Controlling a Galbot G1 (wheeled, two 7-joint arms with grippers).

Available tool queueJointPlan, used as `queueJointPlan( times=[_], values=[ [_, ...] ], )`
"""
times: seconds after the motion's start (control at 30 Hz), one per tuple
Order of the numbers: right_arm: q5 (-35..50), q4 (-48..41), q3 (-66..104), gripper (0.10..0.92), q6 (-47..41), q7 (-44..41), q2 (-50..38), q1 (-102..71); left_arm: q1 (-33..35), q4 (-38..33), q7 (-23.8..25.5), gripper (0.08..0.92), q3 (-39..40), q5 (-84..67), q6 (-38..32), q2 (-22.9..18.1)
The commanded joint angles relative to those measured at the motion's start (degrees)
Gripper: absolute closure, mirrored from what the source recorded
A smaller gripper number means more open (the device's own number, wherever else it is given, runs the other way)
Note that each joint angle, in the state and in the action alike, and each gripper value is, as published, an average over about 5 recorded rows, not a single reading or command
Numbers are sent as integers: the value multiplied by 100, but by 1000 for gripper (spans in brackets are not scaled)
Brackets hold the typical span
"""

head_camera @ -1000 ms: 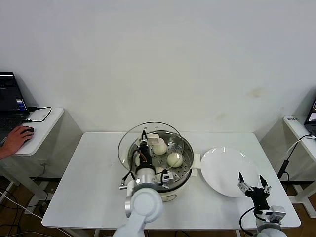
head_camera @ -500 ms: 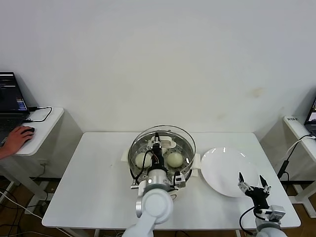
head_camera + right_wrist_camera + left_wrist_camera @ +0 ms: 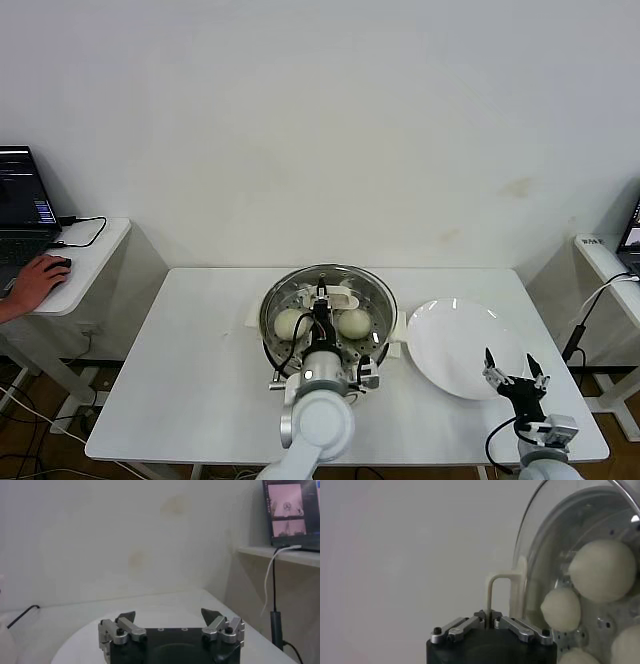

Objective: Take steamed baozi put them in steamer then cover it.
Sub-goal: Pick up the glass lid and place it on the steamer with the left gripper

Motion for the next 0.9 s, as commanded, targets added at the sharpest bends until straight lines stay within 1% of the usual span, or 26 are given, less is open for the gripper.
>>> queueJointPlan(
  times=[0.03,0.67,0.9],
  values=[
    [1,16,18,202,5,-1,-11,-15,-67,83,-5,862,-83,78,-5,-17],
    [14,25,62,203,28,-11,-23,-16,-17,166,-66,862,-113,70,-11,-24],
    [14,32,78,203,36,-12,-22,-29,-64,272,-253,862,-142,34,-69,-21]
  ],
)
